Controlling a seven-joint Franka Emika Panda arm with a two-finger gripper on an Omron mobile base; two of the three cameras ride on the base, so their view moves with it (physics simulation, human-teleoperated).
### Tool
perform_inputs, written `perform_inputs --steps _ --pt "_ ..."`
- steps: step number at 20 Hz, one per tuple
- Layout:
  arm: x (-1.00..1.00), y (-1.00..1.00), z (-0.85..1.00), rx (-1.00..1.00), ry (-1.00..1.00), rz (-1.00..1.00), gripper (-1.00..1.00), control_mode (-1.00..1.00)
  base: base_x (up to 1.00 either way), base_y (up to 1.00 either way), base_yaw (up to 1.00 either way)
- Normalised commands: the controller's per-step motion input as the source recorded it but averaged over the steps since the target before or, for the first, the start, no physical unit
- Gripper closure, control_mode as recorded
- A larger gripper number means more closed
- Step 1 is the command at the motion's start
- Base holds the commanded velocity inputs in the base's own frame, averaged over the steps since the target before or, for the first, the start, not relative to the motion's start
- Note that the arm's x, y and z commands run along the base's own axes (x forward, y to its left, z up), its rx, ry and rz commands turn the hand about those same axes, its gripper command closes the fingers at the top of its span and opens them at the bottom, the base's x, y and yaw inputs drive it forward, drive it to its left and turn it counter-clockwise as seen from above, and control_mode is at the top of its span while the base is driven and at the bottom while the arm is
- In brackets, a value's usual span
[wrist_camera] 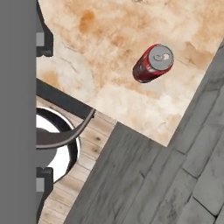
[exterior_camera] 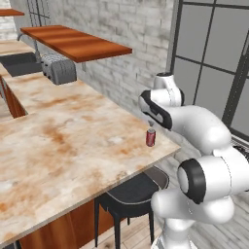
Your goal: Four empty soda cans are scattered around the kitchen. Gather all the cans and cluster them next to the stove for recycling.
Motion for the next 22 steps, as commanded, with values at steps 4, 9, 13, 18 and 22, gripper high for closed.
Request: perform_inputs --steps 4,9,13,18,22 --pt "0.49 0.0 -0.29 -0.04 -0.02 -0.16 -1.0 -1.0 0.0 0.0 0.0" --pt "0.28 -0.09 -0.27 0.05 -0.08 -0.03 -1.0 -1.0 0.0 0.0 0.0" --pt "0.43 -0.05 -0.28 0.05 -0.07 0.0 -1.0 -1.0 0.0 0.0 0.0" --pt "0.45 -0.06 -0.28 0.03 -0.05 0.0 -1.0 -1.0 0.0 0.0 0.0" --pt "0.44 -0.05 -0.26 0.04 -0.06 0.0 -1.0 -1.0 0.0 0.0 0.0"
